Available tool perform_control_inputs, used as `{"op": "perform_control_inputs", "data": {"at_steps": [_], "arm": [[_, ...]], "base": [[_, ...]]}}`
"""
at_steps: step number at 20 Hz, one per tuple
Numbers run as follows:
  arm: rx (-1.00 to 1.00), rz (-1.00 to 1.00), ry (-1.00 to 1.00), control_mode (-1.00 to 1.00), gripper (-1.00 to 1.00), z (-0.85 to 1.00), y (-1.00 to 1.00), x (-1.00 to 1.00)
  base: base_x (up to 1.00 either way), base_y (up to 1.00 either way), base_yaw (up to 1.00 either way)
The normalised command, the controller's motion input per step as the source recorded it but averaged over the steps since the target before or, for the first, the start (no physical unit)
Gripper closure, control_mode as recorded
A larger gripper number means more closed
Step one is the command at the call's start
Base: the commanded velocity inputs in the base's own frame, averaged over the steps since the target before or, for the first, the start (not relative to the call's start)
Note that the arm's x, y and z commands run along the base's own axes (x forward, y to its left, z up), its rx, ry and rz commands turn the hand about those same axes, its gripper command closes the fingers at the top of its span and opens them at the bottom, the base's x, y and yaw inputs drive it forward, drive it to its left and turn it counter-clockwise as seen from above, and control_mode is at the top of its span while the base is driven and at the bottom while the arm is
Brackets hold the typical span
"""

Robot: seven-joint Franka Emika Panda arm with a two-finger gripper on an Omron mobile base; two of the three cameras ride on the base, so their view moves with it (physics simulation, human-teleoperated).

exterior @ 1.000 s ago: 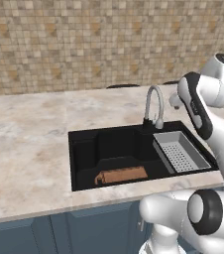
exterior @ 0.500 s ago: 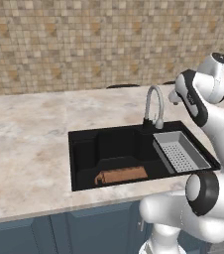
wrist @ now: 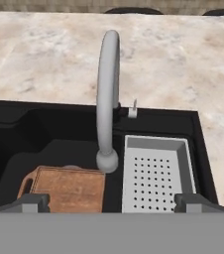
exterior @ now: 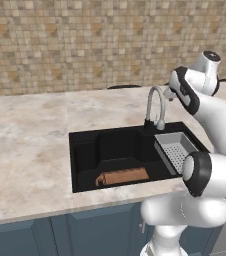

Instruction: Turn on the sink faucet with hot water and rinse the cutting board for ten seconds, then turn off the faucet. Push the cutting board to reach the water if necessary.

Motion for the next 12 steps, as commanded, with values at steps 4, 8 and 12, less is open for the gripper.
{"op": "perform_control_inputs", "data": {"at_steps": [4,8,12], "arm": [[0.0,0.0,0.0,-1.0,-1.0,-0.07,0.0,0.32],[0.0,0.0,0.0,-1.0,-1.0,-0.11,0.02,0.23],[0.0,0.0,0.0,-1.0,-1.0,-0.22,0.15,0.26]], "base": [[0.0,0.0,0.0],[0.0,0.0,0.0],[0.0,0.0,0.0]]}}
